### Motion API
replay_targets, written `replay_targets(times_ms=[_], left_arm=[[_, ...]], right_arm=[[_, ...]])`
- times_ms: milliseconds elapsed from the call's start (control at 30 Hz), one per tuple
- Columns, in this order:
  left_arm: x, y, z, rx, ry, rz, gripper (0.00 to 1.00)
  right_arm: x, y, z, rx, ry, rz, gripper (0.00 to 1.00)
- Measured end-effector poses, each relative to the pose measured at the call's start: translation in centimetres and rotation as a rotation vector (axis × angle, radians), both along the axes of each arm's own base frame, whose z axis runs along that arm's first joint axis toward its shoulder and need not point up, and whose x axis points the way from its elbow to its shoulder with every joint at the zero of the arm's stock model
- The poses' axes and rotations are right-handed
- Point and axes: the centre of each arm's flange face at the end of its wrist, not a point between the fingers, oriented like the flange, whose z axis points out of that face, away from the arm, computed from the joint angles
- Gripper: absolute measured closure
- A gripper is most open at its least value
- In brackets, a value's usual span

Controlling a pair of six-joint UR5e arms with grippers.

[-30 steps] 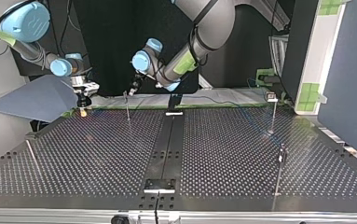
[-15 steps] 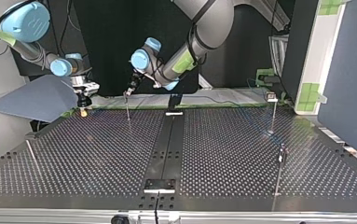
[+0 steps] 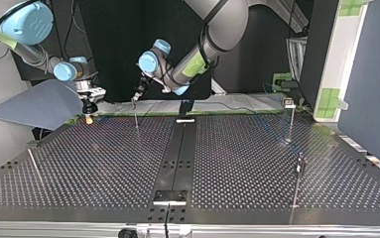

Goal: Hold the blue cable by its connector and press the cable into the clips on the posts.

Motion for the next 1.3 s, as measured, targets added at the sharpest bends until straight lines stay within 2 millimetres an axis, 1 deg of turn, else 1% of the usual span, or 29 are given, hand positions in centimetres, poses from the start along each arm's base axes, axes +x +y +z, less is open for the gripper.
replay_targets(times_ms=[567, 667, 767, 900, 967, 1300], left_arm=[[-0.4, 0.0, -0.1, 0.021, 0.007, 0.008, 0.0], [-0.9, 0.2, -0.3, 0.056, 0.011, 0.016, 0.0], [-1.7, 0.5, -0.1, 0.099, 0.014, 0.024, 0.0], [-3.0, 0.5, 1.0, 0.141, 0.003, 0.022, 0.0], [-3.3, 0.5, 1.7, 0.147, -0.012, 0.019, 0.0], [-3.0, 1.7, 5.6, 0.061, -0.051, 0.055, 0.0]], right_arm=[[0.0, 0.0, 0.0, 0.003, 0.001, 0.0, 1.0], [0.0, 0.0, -0.1, 0.004, 0.001, -0.001, 1.0], [0.0, 0.0, -0.1, 0.005, 0.001, -0.001, 1.0], [0.0, 0.1, -0.1, 0.006, 0.001, -0.002, 1.0], [0.0, 0.1, -0.1, 0.007, 0.001, -0.003, 1.0], [-0.1, 0.1, -0.2, 0.01, 0.001, -0.002, 1.0]])
